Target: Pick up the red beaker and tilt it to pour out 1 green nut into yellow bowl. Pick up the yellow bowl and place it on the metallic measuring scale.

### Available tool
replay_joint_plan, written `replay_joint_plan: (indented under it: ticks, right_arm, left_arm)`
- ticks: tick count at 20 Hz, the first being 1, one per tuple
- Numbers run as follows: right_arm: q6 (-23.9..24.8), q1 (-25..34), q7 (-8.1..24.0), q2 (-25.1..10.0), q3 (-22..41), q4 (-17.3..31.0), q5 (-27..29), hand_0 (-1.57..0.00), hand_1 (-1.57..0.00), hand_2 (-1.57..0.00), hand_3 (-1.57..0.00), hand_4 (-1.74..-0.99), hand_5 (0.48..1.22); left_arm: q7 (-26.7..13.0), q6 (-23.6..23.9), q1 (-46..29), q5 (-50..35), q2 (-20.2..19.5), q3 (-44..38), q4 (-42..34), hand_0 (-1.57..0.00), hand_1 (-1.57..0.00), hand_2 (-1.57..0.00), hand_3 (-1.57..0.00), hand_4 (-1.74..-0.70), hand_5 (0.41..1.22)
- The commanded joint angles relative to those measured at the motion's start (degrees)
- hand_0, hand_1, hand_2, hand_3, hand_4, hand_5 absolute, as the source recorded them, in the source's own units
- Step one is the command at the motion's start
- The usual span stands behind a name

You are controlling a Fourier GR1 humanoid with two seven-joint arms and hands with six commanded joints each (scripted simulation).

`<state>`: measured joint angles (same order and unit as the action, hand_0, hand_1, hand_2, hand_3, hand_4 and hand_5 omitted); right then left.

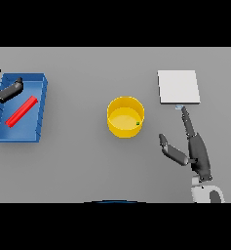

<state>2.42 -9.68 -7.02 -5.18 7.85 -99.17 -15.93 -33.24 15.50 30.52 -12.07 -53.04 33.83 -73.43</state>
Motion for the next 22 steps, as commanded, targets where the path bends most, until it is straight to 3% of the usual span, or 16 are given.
replay_joint_plan:
  ticks: [1,3,5,9,10,13,17,19,22]
  right_arm:
    - [0.5,0.35,0.61,-0.04,0.36,0.18,-1.19,0.0,0.0,0.0,0.0,-1.195,0.66]
    - [0.61,1.24,1.89,-0.35,1.06,0.88,-2.91,0.0,0.0,0.0,0.0,-1.198,0.662]
    - [-2.21,3.35,0.01,-1.85,1.88,1.4,-2.36,0.0,0.0,0.0,0.0,-1.162,0.694]
    - [-7.11,9.65,1.55,-7.1,4.12,2.08,-5.85,0.0,0.0,0.0,0.0,-1.234,0.707]
    - [-8.53,11.64,3.16,-8.5,4.77,2.31,-7.02,0.0,0.0,0.0,0.0,-1.255,0.7]
    - [-10.7,16.98,5.5,-12.62,8.3,4.23,-14.28,0.0,0.0,0.0,0.0,-1.282,0.677]
    - [-14.27,24.59,2.75,-17.07,13.49,8.94,-21.69,0.0,0.0,0.0,0.0,-1.276,0.666]
    - [-16.48,27.58,1.02,-17.86,15.24,9.98,-22.67,0.0,0.0,0.0,0.0,-1.269,0.662]
    - [-19.14,31.1,1.12,-17.43,17.81,12.24,-24.18,0.0,0.0,0.0,0.0,-1.274,0.656]
  left_arm:
    - [0.83,0.08,-0.05,-0.28,-0.23,-0.45,-0.06,-0.08,-0.06,-0.06,-0.06,-0.78,0.674]
    - [2.49,0.58,0.69,-0.38,0.97,-0.83,0.91,-0.05,-0.04,-0.04,-0.04,-0.79,0.671]
    - [3.27,1.27,0.34,-0.11,1.49,-0.7,1.22,-0.03,-0.03,-0.03,-0.02,-0.78,0.679]
    - [2.35,1.55,0.0,-0.34,1.96,-0.21,0.49,-0.01,-0.01,-0.01,-0.01,-0.79,0.704]
    - [1.98,1.6,0.22,-0.42,2.1,-0.21,0.46,-0.01,-0.01,-0.01,-0.01,-0.79,0.707]
    - [2.08,1.73,0.27,-0.35,2.07,-0.12,0.27,0.0,0.0,0.0,0.0,-0.79,0.709]
    - [2.63,1.26,0.19,-0.44,1.94,-0.1,0.7,0.0,0.0,0.0,0.0,-0.79,0.716]
    - [2.59,1.33,0.35,-0.49,1.96,-0.1,0.44,0.0,0.0,0.0,0.0,-0.8,0.721]
    - [1.61,1.49,0.19,-0.44,1.91,0.27,-0.24,0.0,0.0,0.0,0.0,-0.8,0.723]
